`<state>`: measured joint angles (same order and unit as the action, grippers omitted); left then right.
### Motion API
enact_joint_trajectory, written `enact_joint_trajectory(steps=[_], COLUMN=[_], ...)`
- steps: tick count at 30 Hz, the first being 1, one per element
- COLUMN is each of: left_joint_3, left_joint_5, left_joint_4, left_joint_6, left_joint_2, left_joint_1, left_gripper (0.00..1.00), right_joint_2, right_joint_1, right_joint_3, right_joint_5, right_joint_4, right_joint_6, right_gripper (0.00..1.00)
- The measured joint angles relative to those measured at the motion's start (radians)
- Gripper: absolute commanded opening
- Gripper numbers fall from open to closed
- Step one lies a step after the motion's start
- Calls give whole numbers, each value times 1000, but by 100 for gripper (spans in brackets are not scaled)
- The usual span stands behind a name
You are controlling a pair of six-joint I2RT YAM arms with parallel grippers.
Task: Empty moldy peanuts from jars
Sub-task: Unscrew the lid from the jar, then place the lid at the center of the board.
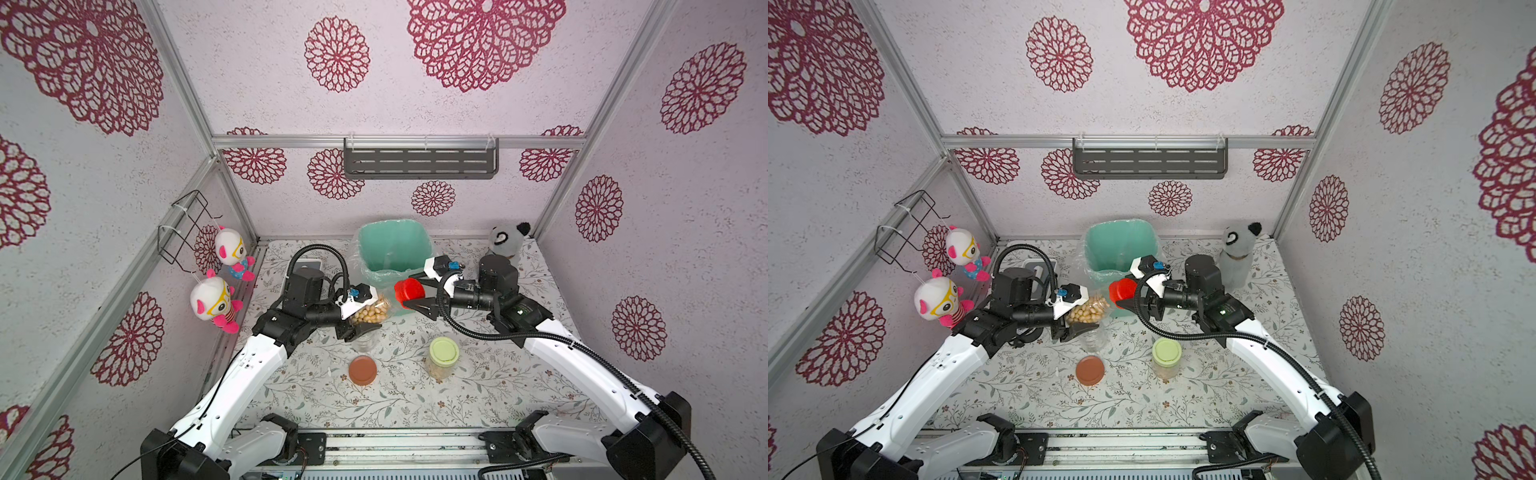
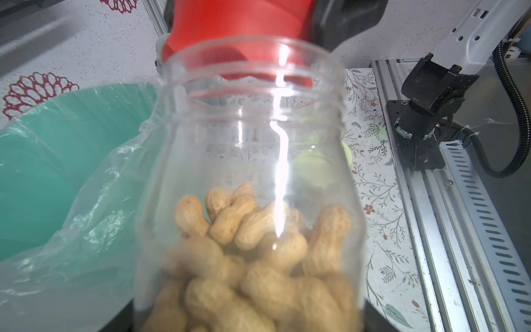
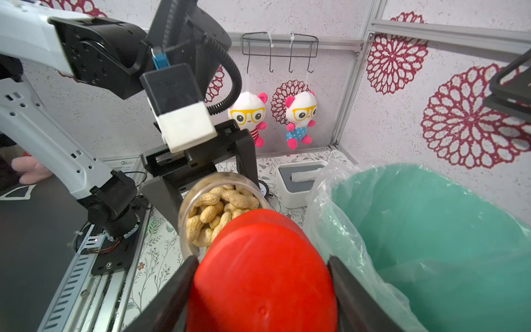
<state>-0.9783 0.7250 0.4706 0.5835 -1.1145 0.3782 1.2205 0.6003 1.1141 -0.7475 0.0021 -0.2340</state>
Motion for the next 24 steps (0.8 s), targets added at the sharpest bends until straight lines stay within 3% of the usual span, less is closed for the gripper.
enact_joint_trajectory(steps=[8, 16, 24], left_joint_3=[53, 106, 180], left_joint_5=[-90, -212, -307], left_joint_4=[-127, -295, -377], left_joint_6=[-94, -207, -285], left_joint_2=[49, 109, 158], left_joint_1=[-29, -65, -108], left_gripper=[0, 0, 0], right_joint_2=[-34, -94, -91], right_joint_1=[23, 196, 343], right_joint_3=[47, 43, -18], right_joint_5=[-5, 145, 315], right_joint_4=[-144, -351, -428], right_joint_6=[-55, -119, -103], right_gripper=[0, 0, 0])
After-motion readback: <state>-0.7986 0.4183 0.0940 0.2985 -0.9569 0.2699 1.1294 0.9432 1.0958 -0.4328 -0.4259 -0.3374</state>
